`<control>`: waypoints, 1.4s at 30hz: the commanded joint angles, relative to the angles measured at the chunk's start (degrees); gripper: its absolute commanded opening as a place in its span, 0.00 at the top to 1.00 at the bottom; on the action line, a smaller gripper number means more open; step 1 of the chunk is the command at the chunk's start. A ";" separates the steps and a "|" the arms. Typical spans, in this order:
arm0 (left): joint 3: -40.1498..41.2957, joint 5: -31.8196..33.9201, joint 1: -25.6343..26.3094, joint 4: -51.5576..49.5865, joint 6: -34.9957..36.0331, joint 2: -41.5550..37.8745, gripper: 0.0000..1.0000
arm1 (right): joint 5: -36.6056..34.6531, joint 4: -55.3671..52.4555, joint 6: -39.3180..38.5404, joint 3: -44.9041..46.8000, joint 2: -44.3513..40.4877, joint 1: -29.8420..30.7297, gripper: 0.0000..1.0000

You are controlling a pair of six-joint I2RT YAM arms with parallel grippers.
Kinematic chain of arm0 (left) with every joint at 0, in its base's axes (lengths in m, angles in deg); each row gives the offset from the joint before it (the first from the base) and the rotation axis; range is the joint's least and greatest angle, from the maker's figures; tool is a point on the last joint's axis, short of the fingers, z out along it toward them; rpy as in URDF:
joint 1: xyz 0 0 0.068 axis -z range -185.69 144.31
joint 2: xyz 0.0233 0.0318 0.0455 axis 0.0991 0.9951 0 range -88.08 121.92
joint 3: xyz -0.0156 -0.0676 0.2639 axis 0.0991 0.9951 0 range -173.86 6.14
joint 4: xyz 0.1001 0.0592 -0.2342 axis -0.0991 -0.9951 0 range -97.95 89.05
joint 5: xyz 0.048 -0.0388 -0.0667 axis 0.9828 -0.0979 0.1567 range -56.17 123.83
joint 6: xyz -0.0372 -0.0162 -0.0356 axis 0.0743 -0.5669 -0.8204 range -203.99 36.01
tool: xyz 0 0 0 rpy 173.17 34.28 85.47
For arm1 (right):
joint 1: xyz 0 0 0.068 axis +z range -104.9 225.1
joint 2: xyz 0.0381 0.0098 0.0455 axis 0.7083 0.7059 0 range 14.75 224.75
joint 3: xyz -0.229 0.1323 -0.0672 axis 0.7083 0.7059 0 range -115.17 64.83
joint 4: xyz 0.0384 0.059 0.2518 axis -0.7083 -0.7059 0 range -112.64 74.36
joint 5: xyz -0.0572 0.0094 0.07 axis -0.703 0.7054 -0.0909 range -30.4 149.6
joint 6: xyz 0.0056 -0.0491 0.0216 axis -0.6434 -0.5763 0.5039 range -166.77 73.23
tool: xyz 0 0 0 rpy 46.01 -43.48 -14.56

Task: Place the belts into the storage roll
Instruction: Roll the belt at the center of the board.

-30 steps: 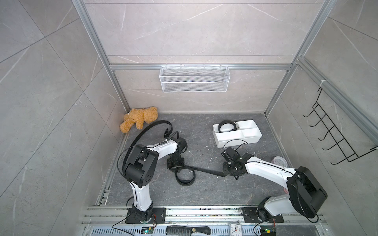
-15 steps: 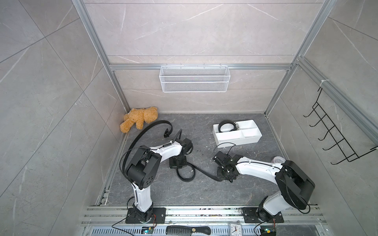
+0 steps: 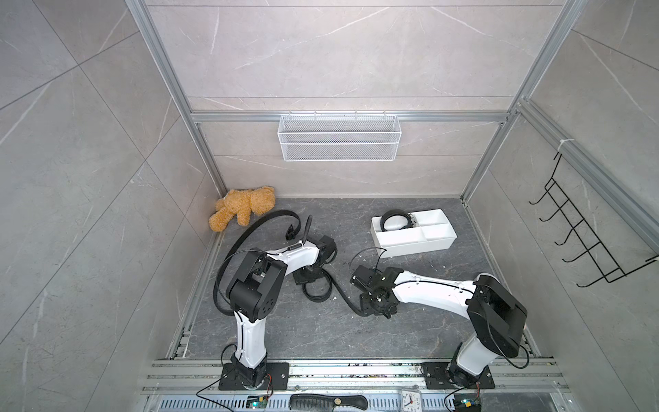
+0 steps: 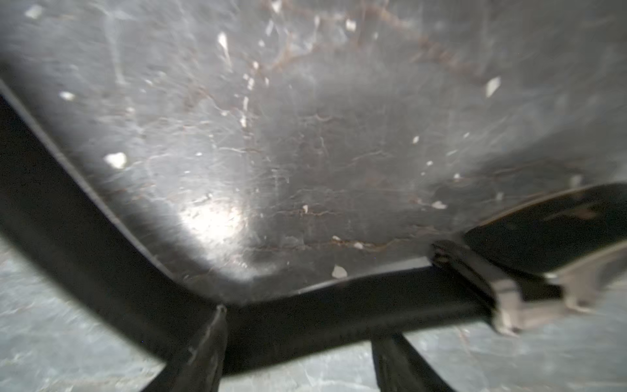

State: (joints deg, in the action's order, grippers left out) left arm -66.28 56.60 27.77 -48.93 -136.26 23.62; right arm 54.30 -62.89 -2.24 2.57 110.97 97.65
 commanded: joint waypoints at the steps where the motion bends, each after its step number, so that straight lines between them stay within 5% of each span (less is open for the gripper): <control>1: 2.73 0.35 -1.37 13.13 -2.71 5.58 1.00 | -3.66 -12.76 -8.30 -3.84 -3.36 -1.88 0.26; 6: 3.90 -1.09 -1.72 15.19 -3.32 5.62 1.00 | -8.90 -12.58 -19.70 -8.80 -2.87 -9.72 0.22; 14: 3.60 -4.85 -1.82 17.77 -5.88 7.40 1.00 | -12.33 -1.90 -34.84 -17.58 14.22 -17.83 0.25; 25: 2.28 -8.60 -1.99 21.09 -7.41 7.69 1.00 | -3.38 -1.40 -28.23 -2.85 6.19 -13.07 0.30; 29: 0.20 -9.33 -1.90 20.17 -6.51 8.45 1.00 | -2.65 -2.09 -23.99 -2.15 3.87 -9.76 0.29; 32: -0.25 -9.01 -1.72 19.43 -4.83 8.62 1.00 | -3.38 -3.34 -22.65 -3.89 1.62 -12.66 0.24; 36: 0.94 -10.81 -1.68 20.66 -2.54 8.95 1.00 | 6.88 2.38 -24.75 -6.52 -0.18 -17.57 0.24; 42: 1.67 -12.00 -0.87 22.36 -1.58 9.68 1.00 | 25.72 15.90 -25.39 -6.08 9.27 -20.46 0.27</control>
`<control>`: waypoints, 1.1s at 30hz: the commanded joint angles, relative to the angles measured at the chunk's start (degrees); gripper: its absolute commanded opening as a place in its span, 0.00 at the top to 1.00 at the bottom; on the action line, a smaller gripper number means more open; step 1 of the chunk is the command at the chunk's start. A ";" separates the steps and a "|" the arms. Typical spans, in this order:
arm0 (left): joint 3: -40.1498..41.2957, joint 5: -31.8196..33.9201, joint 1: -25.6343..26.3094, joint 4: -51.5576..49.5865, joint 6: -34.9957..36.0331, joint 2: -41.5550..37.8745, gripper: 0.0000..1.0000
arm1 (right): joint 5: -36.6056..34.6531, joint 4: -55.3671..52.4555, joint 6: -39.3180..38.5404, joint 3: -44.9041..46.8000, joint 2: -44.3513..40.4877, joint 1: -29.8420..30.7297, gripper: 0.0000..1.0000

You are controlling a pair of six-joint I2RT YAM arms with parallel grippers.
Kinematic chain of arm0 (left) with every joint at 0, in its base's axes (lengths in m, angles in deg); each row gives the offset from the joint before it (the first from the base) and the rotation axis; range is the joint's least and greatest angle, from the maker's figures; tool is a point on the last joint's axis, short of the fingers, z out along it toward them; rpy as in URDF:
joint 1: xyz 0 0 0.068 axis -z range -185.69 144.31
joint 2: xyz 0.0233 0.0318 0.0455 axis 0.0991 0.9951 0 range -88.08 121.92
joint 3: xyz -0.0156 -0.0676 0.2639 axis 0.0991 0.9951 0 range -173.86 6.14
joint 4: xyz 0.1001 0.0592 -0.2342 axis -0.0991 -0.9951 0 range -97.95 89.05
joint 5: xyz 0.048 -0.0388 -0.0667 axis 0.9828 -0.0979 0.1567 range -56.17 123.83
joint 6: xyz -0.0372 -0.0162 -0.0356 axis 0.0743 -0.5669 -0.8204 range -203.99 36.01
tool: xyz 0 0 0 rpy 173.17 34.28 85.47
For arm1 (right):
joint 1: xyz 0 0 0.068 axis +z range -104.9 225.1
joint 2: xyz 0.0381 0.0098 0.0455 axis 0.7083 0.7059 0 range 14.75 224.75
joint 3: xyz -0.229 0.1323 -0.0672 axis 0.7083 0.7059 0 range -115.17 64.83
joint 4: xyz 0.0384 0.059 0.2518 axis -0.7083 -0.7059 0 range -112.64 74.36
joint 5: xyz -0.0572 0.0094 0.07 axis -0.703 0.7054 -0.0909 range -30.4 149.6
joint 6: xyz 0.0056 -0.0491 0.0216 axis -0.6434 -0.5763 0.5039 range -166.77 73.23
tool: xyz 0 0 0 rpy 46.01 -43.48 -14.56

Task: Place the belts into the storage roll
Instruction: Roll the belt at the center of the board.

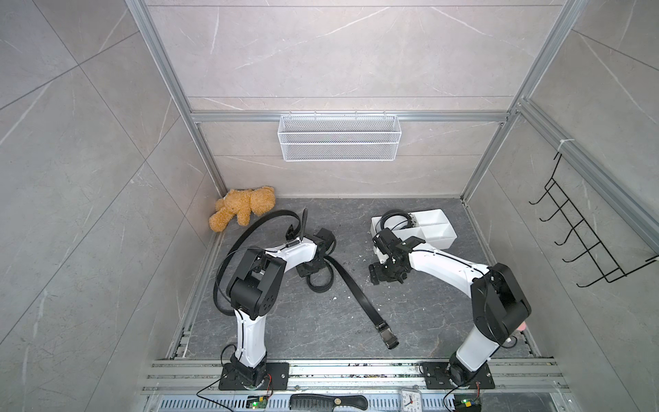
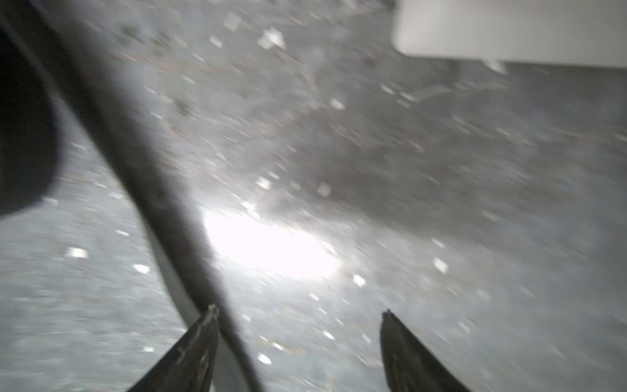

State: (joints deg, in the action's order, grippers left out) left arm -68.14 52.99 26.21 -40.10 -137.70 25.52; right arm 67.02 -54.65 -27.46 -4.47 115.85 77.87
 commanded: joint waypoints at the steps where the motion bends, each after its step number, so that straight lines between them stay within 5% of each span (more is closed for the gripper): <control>1: 3.44 -8.65 0.70 13.61 0.01 7.87 1.00 | 16.35 10.81 0.83 1.95 4.67 -0.72 0.28; 5: 3.61 -9.38 0.79 13.80 0.10 8.00 1.00 | 22.80 21.09 6.67 7.57 1.76 -0.78 0.29; 12: 3.35 -10.28 1.28 13.85 0.41 8.17 1.00 | 17.56 16.94 4.89 10.23 3.41 2.91 0.32; 20: 4.50 -14.20 2.12 17.01 -4.98 8.05 1.00 | 1.62 10.37 6.30 10.91 1.28 10.89 0.60; 24: 6.61 -15.86 2.06 18.86 -9.75 7.02 1.00 | -9.09 4.89 7.68 7.79 -0.01 13.63 0.85; 33: 3.97 -19.15 2.36 19.16 -11.77 8.74 1.00 | -12.53 -1.68 20.21 -5.87 5.49 19.96 0.97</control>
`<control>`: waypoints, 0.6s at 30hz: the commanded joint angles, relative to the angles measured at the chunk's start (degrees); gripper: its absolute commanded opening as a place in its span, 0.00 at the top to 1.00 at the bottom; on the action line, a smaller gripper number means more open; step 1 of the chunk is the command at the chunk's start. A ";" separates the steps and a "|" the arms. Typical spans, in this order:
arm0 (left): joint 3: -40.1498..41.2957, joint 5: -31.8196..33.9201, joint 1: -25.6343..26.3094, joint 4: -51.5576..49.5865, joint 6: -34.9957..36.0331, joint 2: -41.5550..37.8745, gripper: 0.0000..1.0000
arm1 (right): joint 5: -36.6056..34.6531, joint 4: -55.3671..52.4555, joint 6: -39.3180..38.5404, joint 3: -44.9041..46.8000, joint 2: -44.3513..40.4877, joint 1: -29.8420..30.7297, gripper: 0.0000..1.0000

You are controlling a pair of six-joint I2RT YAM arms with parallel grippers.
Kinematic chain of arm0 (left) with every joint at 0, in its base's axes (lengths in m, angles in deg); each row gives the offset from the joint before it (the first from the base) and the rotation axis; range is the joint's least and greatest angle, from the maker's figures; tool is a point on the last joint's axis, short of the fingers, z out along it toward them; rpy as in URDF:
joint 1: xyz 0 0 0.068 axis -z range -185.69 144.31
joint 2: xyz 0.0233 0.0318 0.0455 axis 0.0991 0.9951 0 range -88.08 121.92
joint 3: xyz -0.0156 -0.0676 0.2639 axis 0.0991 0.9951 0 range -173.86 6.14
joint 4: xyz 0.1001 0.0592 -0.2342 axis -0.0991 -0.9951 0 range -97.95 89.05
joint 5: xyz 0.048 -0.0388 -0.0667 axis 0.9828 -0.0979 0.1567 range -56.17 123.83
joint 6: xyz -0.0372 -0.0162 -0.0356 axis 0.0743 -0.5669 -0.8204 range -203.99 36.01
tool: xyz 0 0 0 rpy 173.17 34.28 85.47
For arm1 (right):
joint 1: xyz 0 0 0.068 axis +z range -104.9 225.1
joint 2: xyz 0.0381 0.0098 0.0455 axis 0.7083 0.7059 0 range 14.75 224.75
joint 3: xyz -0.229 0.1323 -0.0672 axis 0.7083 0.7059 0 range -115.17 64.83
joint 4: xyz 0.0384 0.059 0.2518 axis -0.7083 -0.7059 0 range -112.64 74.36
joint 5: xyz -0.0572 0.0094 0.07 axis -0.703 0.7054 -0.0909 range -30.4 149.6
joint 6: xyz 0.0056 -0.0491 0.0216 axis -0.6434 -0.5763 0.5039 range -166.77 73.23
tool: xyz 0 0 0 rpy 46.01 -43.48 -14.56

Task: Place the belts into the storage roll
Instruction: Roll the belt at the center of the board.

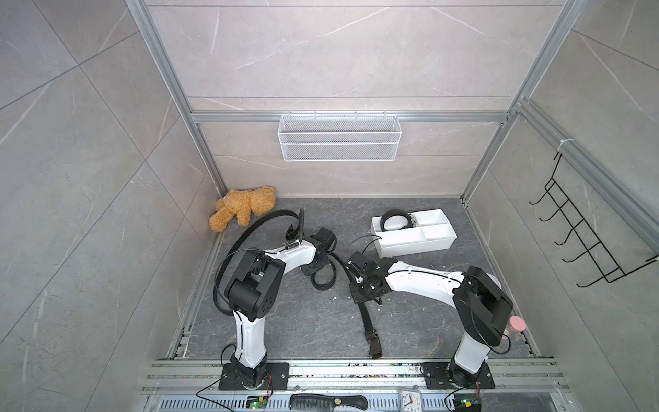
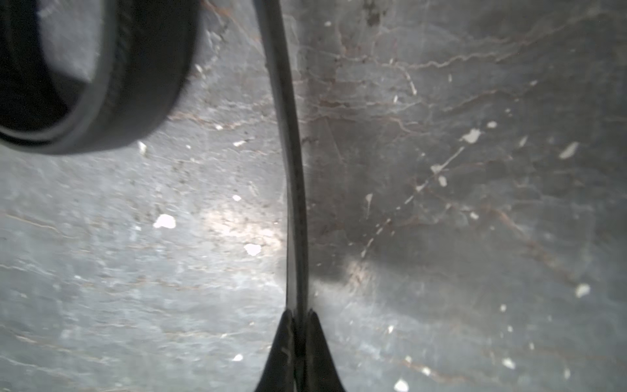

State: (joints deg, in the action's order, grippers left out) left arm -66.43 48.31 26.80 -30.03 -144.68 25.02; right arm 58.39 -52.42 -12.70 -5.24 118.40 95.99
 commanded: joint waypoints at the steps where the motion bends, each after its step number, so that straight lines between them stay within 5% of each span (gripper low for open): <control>1: 1.92 -14.95 1.84 9.11 -4.91 9.87 1.00 | -4.14 -4.40 6.36 -7.14 4.77 2.34 0.99; 6: 1.13 -16.46 3.34 10.56 -6.63 10.88 1.00 | -0.57 0.45 11.67 -8.92 10.59 3.58 0.98; 11: 0.47 -15.91 3.68 9.00 -6.45 10.23 1.00 | -2.05 1.32 14.56 -7.35 9.83 4.13 0.87; 18: 0.32 -16.48 3.68 7.71 -4.97 11.19 1.00 | 0.97 0.08 14.55 -4.89 7.36 3.07 0.55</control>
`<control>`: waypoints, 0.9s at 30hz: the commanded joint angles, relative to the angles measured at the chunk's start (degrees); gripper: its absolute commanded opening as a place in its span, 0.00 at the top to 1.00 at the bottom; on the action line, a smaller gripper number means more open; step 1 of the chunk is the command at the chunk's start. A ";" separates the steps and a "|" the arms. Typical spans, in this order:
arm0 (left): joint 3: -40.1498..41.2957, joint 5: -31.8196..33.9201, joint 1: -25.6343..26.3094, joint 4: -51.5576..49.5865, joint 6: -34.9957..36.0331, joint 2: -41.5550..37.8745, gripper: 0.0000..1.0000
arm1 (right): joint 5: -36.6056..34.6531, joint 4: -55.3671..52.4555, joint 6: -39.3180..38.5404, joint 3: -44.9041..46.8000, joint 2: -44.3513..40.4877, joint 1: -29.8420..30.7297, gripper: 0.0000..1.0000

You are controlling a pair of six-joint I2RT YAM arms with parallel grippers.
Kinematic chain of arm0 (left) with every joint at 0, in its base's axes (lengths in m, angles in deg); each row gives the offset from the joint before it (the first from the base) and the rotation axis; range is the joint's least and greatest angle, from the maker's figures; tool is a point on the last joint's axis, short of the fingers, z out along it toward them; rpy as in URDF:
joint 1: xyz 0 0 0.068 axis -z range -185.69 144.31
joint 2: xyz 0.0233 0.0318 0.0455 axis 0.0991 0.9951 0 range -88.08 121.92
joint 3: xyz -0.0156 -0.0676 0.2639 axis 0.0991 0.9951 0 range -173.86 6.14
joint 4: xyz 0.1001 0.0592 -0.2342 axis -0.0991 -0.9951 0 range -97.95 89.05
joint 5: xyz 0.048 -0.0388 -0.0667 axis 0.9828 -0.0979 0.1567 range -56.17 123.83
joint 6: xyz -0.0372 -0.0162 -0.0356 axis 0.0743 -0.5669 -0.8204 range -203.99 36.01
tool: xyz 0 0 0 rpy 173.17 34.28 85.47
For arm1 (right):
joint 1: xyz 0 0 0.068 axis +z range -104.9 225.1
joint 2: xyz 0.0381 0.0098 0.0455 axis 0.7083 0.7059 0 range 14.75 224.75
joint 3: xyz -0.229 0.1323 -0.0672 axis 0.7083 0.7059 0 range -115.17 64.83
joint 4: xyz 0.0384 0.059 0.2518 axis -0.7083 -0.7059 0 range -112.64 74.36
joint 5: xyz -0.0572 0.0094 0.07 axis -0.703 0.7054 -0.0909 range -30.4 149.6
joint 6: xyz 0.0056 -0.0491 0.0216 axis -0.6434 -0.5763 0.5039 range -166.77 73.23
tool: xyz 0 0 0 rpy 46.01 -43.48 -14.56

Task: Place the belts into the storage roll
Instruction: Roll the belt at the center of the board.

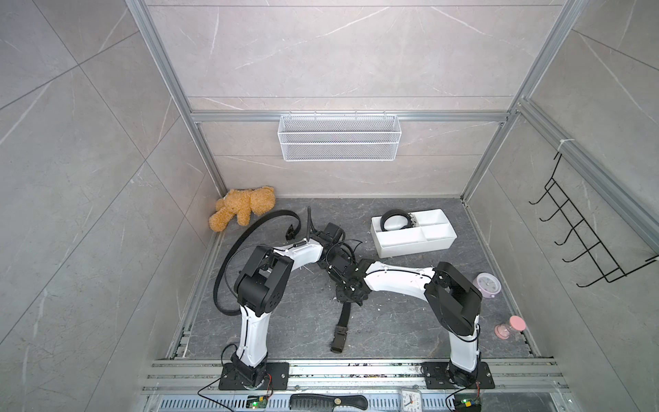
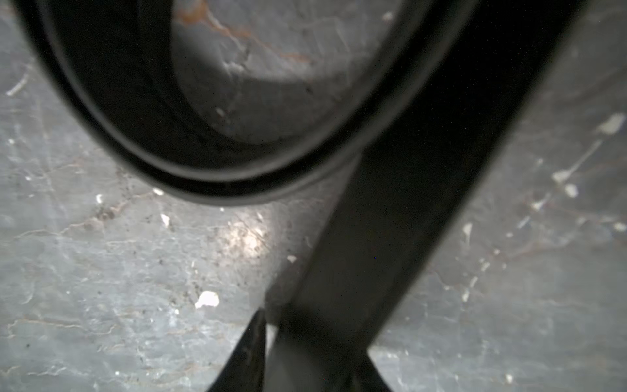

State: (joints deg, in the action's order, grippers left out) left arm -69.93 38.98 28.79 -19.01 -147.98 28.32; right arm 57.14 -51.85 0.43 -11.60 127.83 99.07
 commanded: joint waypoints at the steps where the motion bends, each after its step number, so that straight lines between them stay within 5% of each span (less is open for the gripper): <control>1: 3.96 -7.17 1.79 -3.38 -1.67 7.75 1.00 | 3.21 0.74 2.54 2.49 -2.67 0.15 0.53; 13: 11.13 -10.00 3.06 -2.86 1.19 5.02 1.00 | 13.11 19.91 9.83 4.98 -0.14 3.95 0.39; 22: 14.67 -15.27 5.85 -3.12 4.74 5.41 1.00 | 5.15 -5.22 -1.57 5.89 -7.93 2.95 0.24; 27: 14.29 -16.49 6.05 -2.75 5.36 6.23 1.00 | 2.43 -9.04 -6.23 7.83 -12.55 -2.26 0.21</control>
State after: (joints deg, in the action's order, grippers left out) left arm -61.47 29.80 32.03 -6.64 -143.08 26.31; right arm 63.54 -54.23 -1.16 -4.95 118.73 100.16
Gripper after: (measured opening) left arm 0.102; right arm 0.784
